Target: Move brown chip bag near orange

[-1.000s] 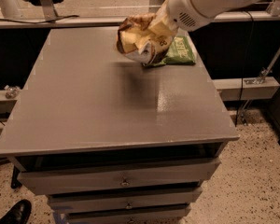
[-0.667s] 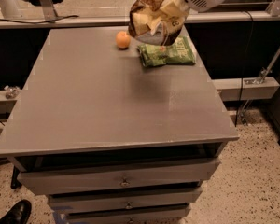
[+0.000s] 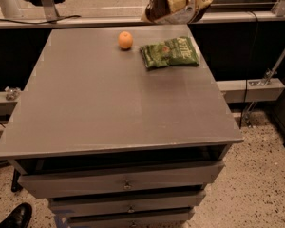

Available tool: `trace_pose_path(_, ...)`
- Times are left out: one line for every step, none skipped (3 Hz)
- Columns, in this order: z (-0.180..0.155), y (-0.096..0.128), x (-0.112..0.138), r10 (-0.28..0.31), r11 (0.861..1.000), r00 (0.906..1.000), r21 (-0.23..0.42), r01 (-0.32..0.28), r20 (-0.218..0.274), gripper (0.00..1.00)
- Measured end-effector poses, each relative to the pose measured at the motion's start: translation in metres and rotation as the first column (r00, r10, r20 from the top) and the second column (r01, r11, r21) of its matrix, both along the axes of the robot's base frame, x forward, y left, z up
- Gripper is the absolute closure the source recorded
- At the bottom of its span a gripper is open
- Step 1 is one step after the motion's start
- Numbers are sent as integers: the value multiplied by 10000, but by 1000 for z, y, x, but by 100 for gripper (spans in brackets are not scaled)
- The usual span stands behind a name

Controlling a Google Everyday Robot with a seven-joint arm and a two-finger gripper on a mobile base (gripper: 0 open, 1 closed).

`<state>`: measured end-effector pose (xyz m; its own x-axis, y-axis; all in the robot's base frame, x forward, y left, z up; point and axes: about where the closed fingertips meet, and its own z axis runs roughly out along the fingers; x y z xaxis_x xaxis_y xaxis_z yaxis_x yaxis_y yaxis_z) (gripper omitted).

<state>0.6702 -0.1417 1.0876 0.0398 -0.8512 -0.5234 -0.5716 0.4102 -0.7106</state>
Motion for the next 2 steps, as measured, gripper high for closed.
trace_pose_path(0, 0, -1, -6, 10000, 10000, 10, 6, -13, 100)
trace_pose_path(1, -5, 8, 59, 9997, 9991, -258, -49, 411, 100)
